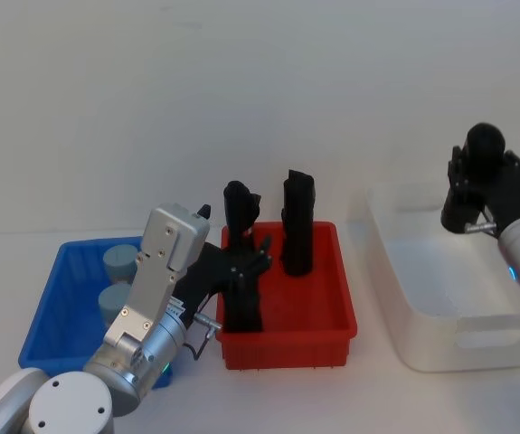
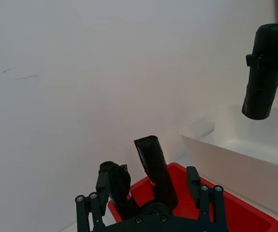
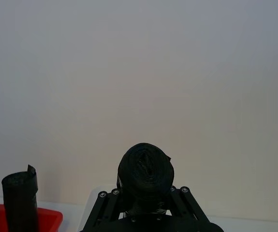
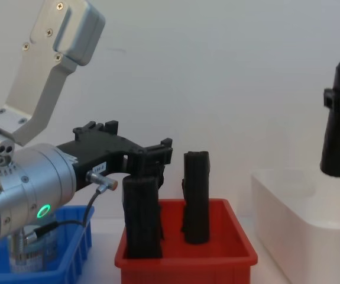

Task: Pick the cotton swabs from the blue box and place them into the white box.

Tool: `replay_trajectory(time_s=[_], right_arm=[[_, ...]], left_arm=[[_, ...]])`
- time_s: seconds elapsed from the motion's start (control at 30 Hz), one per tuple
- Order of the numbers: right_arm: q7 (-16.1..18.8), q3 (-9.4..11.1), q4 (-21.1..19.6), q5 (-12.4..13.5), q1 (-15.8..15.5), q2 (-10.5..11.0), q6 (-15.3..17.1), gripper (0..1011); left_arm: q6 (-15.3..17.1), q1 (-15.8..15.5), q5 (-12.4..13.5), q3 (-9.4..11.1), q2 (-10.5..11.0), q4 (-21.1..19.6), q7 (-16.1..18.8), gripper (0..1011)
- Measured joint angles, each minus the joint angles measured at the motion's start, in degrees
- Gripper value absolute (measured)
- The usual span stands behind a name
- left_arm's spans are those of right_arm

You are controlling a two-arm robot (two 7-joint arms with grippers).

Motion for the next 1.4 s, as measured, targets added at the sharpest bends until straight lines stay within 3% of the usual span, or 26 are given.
replay_trajectory(time_s=[0.13, 0.57, 0.9, 1.23, 1.4], right_arm=[[0.45, 0.1, 0.94, 0.33, 0.24, -0.1, 0.55, 364], [1.52, 0.37, 3.04, 1.15, 0.76, -0.34, 1.8, 781], [1.83, 0.43, 3.63, 1.37, 0.91, -0.4, 2.16, 1001], [1.94, 0.48, 3.9, 1.46, 0.97, -0.44, 2.33, 1001], [1.97, 0.48, 3.97, 1.49, 0.99, -0.45, 2.37, 1001]], left_arm=[[0.0, 0.0, 0.0, 0.0, 0.0, 0.0, 0.0, 1004], [0.0, 0.0, 0.0, 0.0, 0.0, 0.0, 0.0, 1004], [0.96, 0.6, 0.75, -0.34, 0.88, -1.46, 0.87, 1004], [4.06, 3.86, 1.23, -1.9, 4.39, -6.64, 5.98, 1004], [5.43, 6.66, -0.8, -3.16, 7.03, -9.57, 9.93, 1004]])
